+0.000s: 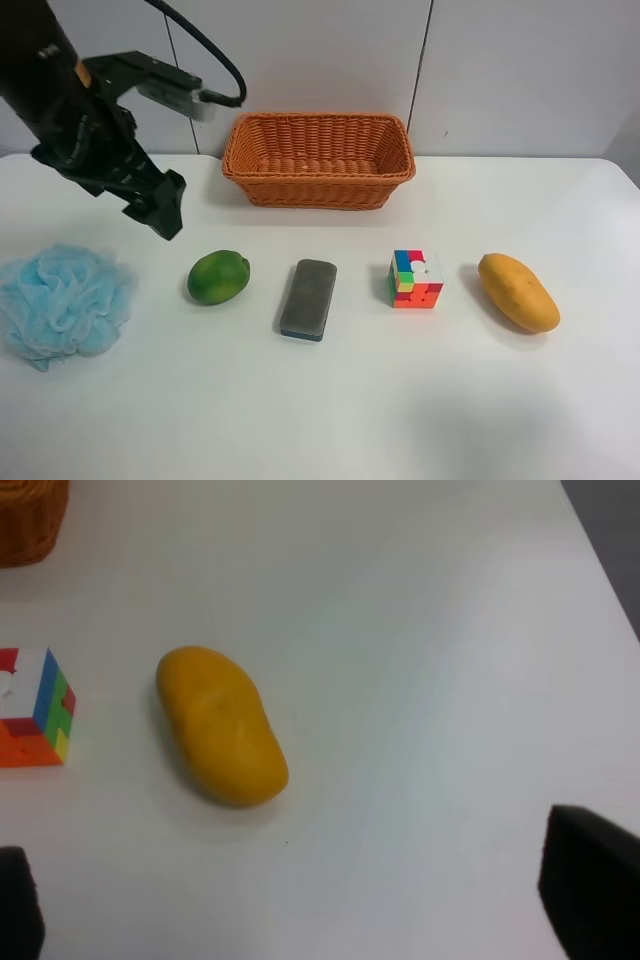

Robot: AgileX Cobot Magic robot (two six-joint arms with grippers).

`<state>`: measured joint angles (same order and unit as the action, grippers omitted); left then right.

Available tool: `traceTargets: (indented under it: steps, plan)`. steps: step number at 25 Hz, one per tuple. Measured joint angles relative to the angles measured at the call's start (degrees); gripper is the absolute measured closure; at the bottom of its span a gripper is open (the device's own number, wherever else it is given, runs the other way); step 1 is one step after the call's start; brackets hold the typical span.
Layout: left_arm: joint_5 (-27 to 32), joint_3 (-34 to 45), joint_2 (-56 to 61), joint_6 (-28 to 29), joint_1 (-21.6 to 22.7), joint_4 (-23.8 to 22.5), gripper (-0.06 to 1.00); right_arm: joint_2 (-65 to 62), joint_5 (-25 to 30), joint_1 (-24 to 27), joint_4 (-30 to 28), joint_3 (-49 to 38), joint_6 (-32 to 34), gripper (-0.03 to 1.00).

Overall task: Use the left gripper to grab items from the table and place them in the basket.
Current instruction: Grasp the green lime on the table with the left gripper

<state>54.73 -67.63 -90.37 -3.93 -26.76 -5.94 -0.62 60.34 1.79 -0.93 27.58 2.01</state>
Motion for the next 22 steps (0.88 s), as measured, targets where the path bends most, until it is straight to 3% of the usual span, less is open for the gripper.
traceTargets:
  steps: [7,22]
  plan:
    - [-5.96,0.00,-7.41,0.04,-2.83,0.21,-0.05,0.00,0.00,0.00,0.00,0.00,0.00,-0.03]
    - [-11.75,0.00,-18.09,-0.88,-2.88,2.35,-0.05,0.00,0.00,0.00,0.00,0.00,0.00,-0.03]
